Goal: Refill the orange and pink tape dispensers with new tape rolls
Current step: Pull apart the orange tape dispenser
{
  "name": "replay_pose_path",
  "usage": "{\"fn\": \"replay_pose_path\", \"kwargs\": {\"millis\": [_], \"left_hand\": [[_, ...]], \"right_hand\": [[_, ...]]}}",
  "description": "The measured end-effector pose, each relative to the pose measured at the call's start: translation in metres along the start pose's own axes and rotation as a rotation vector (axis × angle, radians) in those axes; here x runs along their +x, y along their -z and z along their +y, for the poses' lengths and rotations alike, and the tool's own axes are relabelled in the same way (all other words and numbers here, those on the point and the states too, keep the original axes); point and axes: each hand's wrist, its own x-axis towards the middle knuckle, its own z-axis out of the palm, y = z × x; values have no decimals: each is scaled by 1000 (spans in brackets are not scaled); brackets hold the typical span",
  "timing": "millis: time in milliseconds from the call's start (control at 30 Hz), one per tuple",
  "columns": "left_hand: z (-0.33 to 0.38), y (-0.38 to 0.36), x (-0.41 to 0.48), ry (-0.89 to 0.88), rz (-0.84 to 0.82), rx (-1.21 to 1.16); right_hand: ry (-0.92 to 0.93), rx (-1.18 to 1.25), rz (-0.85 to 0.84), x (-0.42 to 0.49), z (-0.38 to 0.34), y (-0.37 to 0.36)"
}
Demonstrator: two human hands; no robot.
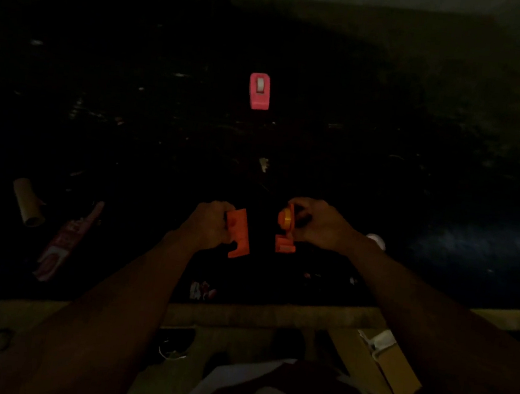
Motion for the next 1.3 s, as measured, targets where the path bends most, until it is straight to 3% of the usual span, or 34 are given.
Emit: {"fn": "replay_pose_path", "kwargs": {"millis": [200, 367, 533, 667, 933, 1133, 1300], "left_hand": [[-1, 11, 4, 38, -95, 41], [29, 15, 6, -4, 278, -87], [62, -27, 13, 70, 8, -456], [69, -44, 16, 126, -67, -601], [59, -41, 25, 112, -143, -532], [54, -34, 28, 33, -19, -297], [48, -27, 30, 68, 145, -350]], "right_hand": [[17, -7, -9, 1, 3, -3], [20, -16, -55, 0, -1, 2], [34, -86, -48, 2, -3, 3], [43, -115, -32, 1, -6, 3], [39, -105, -45, 1, -8, 3], [36, -148, -46, 1, -8, 2], [12, -173, -53, -1, -11, 1]]}}
